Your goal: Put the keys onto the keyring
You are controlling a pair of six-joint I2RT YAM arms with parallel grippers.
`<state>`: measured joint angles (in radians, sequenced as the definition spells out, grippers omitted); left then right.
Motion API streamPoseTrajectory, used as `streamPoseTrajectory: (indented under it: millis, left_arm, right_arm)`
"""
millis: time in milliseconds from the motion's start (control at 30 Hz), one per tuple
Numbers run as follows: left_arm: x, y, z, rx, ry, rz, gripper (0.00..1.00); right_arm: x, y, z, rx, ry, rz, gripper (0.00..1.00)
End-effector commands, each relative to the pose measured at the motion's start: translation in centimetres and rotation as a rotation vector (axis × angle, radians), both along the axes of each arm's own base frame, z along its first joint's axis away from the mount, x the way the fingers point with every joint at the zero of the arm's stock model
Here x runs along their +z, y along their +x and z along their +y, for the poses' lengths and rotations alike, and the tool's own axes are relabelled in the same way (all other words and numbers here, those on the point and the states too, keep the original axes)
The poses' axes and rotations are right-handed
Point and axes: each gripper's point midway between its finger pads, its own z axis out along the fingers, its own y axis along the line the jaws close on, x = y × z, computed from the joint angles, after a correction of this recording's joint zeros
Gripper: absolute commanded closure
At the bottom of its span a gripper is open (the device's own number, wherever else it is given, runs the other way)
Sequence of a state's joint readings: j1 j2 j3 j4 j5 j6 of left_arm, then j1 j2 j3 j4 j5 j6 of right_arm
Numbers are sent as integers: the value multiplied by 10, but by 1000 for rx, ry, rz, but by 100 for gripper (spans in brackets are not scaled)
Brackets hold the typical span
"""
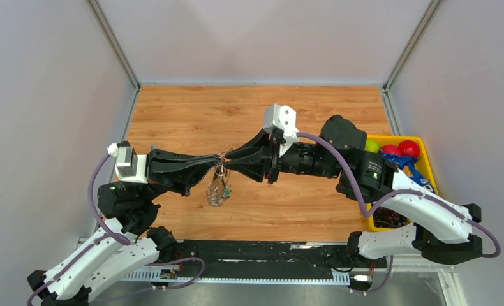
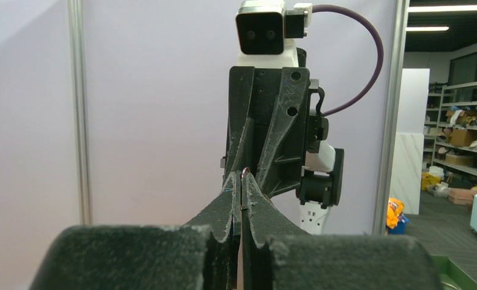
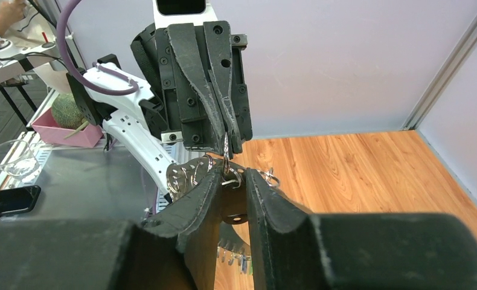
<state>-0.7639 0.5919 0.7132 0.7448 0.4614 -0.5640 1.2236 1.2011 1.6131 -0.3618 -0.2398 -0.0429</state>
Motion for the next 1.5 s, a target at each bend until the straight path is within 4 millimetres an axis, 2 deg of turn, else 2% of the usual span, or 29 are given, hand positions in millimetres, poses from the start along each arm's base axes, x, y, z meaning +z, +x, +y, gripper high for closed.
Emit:
streamPoseTrajectory:
  millis: [0, 300, 533, 600, 700, 900, 933, 1000, 1100, 1200, 1333, 1433, 1467]
  left_arm:
    - [15, -9, 10, -4, -64, -40, 100]
    - [13, -6, 7, -4, -55, -38, 100]
    - [12, -5, 5, -6, -49, -33, 100]
    - [12, -4, 5, -5, -48, -31, 100]
    - [11, -3, 4, -3, -46, -30, 100]
    - [4, -2, 1, -2, -7, -8, 99]
    - [3, -3, 1, -4, 7, -10, 97]
    - [-4, -7, -5, -26, 77, -7, 76]
    - [-25, -14, -15, -75, 227, 17, 62]
    - [-44, -16, -14, -66, 320, 42, 49]
    - [-59, -20, -10, -49, 409, 41, 43]
    - [-64, -28, -8, -73, 474, 28, 42]
    - [-73, -28, -10, -85, 516, 41, 42]
  right_arm:
    - [14, -8, 2, 42, 24, -24, 73]
    - [12, -9, 4, 52, 19, -19, 75]
    - [15, -9, 1, 49, 25, -29, 81]
    - [14, -9, 2, 48, 24, -30, 84]
    - [13, -9, 3, 50, 20, -35, 100]
    - [9, -8, -3, 35, 5, -40, 100]
    - [6, -8, -5, 31, -7, -37, 100]
    - [0, -6, -9, 13, -33, -26, 100]
    - [-15, -8, -13, 19, -95, -8, 100]
    - [-30, -19, -15, 82, -152, 0, 100]
    - [-44, -30, -15, 146, -216, 34, 100]
    - [-52, -34, -16, 165, -259, 62, 100]
    - [-54, -34, -17, 165, -272, 72, 100]
